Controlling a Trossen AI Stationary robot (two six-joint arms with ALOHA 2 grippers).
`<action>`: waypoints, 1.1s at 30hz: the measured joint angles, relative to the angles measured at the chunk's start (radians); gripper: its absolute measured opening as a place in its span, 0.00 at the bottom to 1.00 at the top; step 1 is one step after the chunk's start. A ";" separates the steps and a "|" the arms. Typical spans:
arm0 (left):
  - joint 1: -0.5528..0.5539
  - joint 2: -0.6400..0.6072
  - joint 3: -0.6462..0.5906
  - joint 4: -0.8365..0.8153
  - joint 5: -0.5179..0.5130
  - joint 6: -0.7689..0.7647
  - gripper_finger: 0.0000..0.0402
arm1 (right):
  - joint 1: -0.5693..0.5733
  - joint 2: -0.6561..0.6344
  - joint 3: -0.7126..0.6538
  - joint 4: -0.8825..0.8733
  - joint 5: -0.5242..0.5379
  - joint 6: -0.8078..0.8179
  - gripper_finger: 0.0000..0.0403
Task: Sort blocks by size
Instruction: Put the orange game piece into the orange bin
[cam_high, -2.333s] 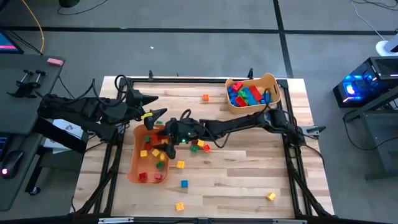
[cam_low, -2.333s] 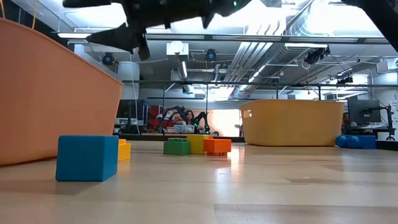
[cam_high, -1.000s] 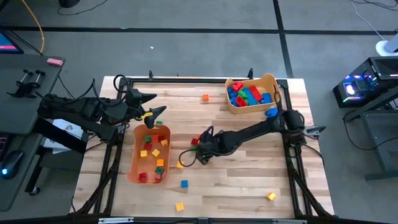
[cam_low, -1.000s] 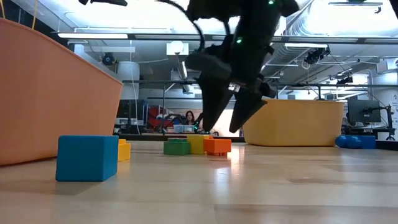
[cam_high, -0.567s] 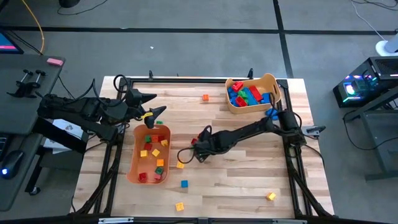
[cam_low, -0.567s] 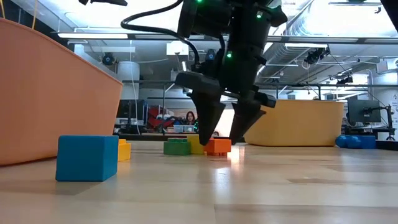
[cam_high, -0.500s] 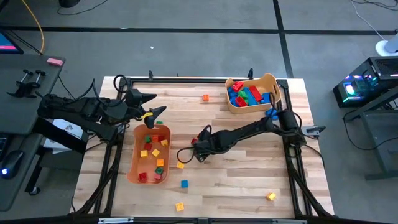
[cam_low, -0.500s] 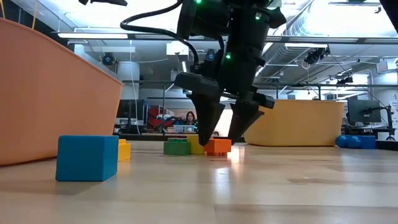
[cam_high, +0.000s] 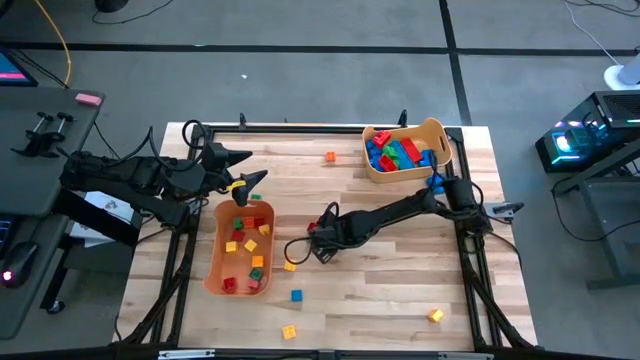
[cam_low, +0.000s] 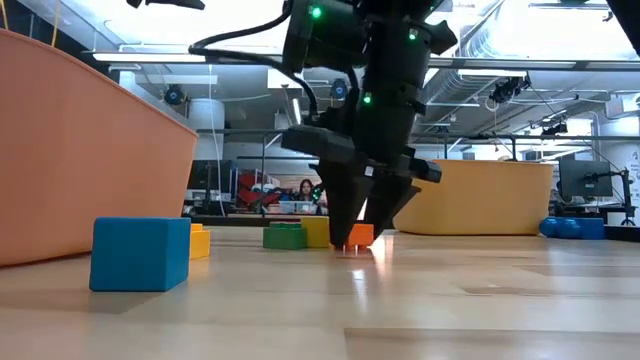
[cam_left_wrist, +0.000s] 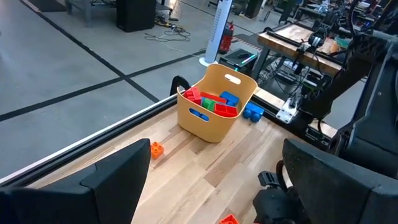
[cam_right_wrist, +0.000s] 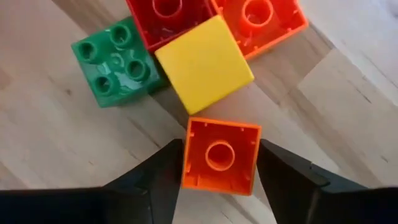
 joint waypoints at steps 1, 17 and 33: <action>0.000 0.000 0.000 0.000 0.000 -0.004 0.87 | 0.000 0.005 0.000 0.004 0.000 0.000 0.49; 0.000 0.000 0.000 0.000 0.000 -0.008 0.87 | -0.038 -0.230 0.000 0.139 0.181 -0.337 0.33; 0.000 0.000 0.000 0.004 -0.001 -0.018 0.87 | -0.109 -0.021 0.000 1.043 -0.170 -0.309 0.39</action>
